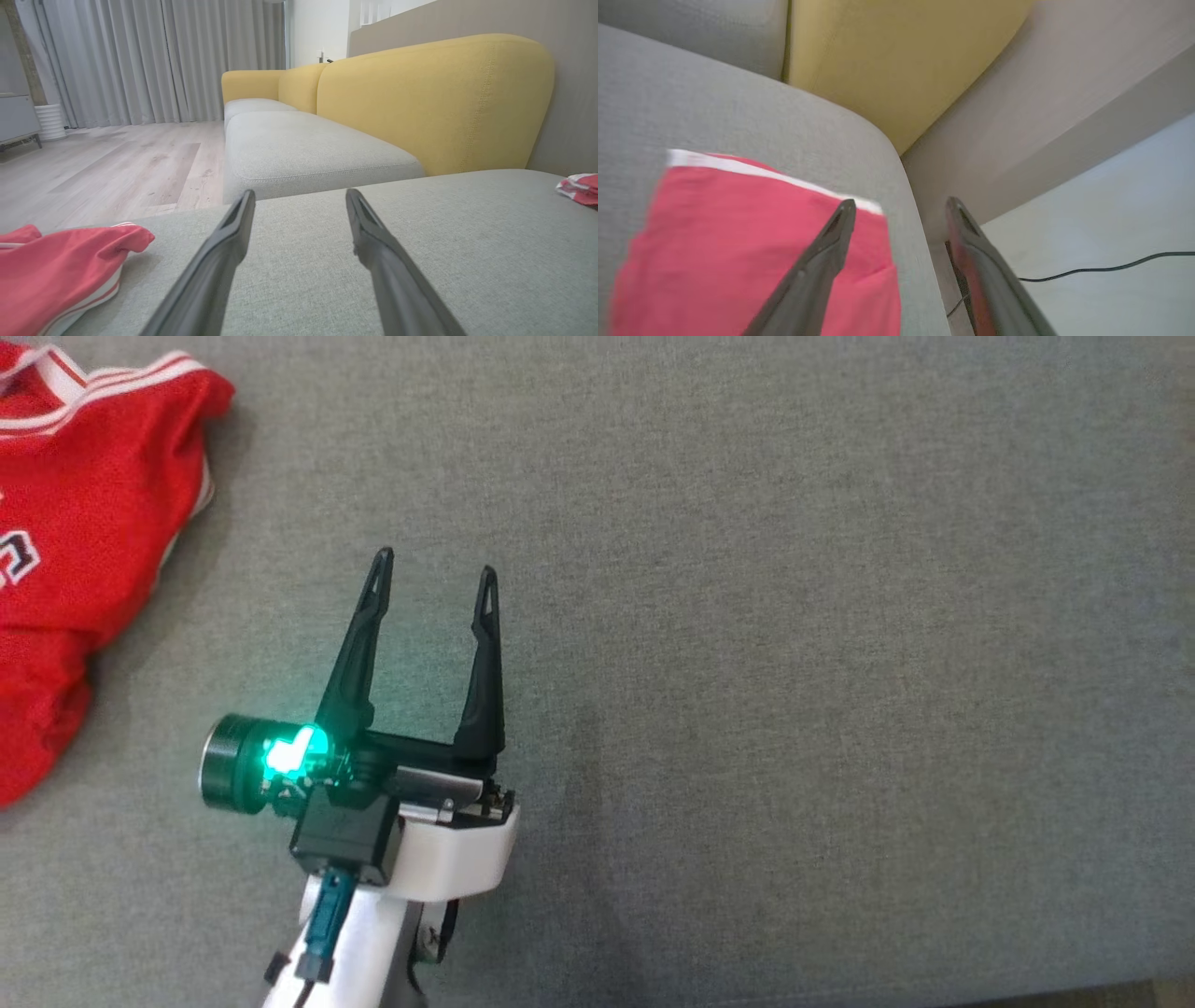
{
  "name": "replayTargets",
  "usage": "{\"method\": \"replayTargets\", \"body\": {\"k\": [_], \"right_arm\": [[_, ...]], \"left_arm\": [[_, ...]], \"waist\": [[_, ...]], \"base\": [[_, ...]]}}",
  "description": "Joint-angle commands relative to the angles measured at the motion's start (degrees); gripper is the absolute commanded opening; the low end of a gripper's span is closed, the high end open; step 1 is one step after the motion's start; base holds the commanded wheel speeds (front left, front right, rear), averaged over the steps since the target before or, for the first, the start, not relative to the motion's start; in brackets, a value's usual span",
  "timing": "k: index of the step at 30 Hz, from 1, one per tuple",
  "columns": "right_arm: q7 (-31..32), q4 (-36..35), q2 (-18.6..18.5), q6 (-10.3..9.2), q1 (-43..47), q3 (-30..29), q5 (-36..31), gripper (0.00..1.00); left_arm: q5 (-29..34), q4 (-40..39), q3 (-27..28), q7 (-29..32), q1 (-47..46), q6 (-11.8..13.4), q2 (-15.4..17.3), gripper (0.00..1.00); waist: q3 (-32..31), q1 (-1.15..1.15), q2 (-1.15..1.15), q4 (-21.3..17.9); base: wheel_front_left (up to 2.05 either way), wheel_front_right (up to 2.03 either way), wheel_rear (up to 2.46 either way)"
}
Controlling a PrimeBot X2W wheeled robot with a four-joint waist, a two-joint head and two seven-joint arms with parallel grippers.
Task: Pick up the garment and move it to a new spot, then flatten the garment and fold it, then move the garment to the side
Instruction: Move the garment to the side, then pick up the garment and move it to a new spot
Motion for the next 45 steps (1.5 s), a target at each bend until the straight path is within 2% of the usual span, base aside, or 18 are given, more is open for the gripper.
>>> {"method": "replayTargets", "body": {"k": [1, 4, 7, 9, 10, 15, 18, 21, 24, 29, 34, 45], "right_arm": [[-1.68, -2.19, -0.16, 0.39, 1.84, 0.54, -0.89, 1.00], [-4.74, -3.22, 4.71, 0.39, 2.28, 3.15, -2.15, 1.00], [-8.05, -3.76, 9.18, 0.39, 4.39, 8.43, -1.61, 1.00], [-10.02, -3.58, 11.80, 0.39, 6.58, 11.99, -0.83, 1.00], [-10.02, -3.58, 11.80, 0.39, 6.58, 11.99, -0.83, 1.00], [-15.81, -2.22, 18.89, 0.39, 13.60, 17.52, 3.96, 1.00], [-18.49, -1.45, 23.41, 0.39, 18.55, 20.40, 8.19, 1.00], [-19.82, -1.27, 26.66, 0.39, 22.50, 22.37, 11.76, 1.00], [-19.99, -5.57, 29.36, 0.39, 26.03, 21.88, 13.45, 1.00], [-20.02, -12.65, 32.38, 0.39, 33.26, 20.21, 13.35, 1.00], [-20.02, -17.79, 33.38, 0.39, 38.09, 20.23, 11.45, 1.00], [-20.03, -18.50, 33.84, 0.39, 41.21, 17.82, 9.99, 1.00]], "left_arm": [[0.08, -1.11, 1.73, -0.23, 0.38, 0.69, -0.12, 1.00], [-0.38, 0.15, 2.23, -0.23, 1.61, 1.20, -0.12, 1.00], [-0.93, 1.78, 2.74, -0.23, 3.22, 1.58, -0.12, 1.00], [-1.25, 3.52, 2.97, -0.23, 4.39, 1.69, -0.12, 1.00], [-1.25, 3.52, 2.97, -0.23, 4.39, 1.69, -0.12, 1.00], [-3.65, 8.65, 3.55, -0.23, 7.53, 1.91, -0.13, 1.00], [-5.38, 11.35, 3.76, -0.23, 9.60, 1.12, -0.13, 1.00], [-6.62, 12.51, 4.26, -0.23, 10.76, 0.83, -0.13, 1.00], [-7.31, 13.35, 4.44, -0.23, 11.36, 0.57, -0.13, 1.00], [-8.35, 15.17, 5.06, -0.23, 13.01, 0.66, -0.13, 1.00], [-7.64, 14.25, 6.27, -0.23, 14.41, 1.21, -0.13, 1.00], [-4.19, 12.97, 6.30, -0.23, 17.59, 1.32, -0.13, 1.00]], "waist": [[-1.99, 0.01, 0.00, -0.01], [-5.43, 0.01, 0.00, -0.31], [-9.46, 0.01, 0.00, -0.24], [-12.72, 0.01, 0.00, 0.25], [-12.72, 0.01, 0.00, 0.25], [-21.89, 0.01, 0.00, 2.58], [-27.09, 0.01, 0.00, 3.78], [-30.03, 0.01, 0.00, 4.85], [-32.49, 0.01, 0.00, 5.73], [-36.04, 0.01, 0.00, 6.73], [-37.73, 0.01, 0.00, 7.04], [-38.41, 0.01, 0.00, 6.89]], "base": [[0.00, 0.00, 0.00], [0.00, 0.00, 0.00], [0.00, 0.00, 0.00], [0.00, 0.00, 0.00], [0.00, 0.00, 0.00], [0.00, 0.00, 0.00], [0.00, 0.00, 0.00], [0.00, 0.00, 0.00], [0.00, 0.00, 0.00], [0.00, 0.00, 0.00], [0.00, 0.00, 0.00], [0.00, 0.00, 0.00]]}}
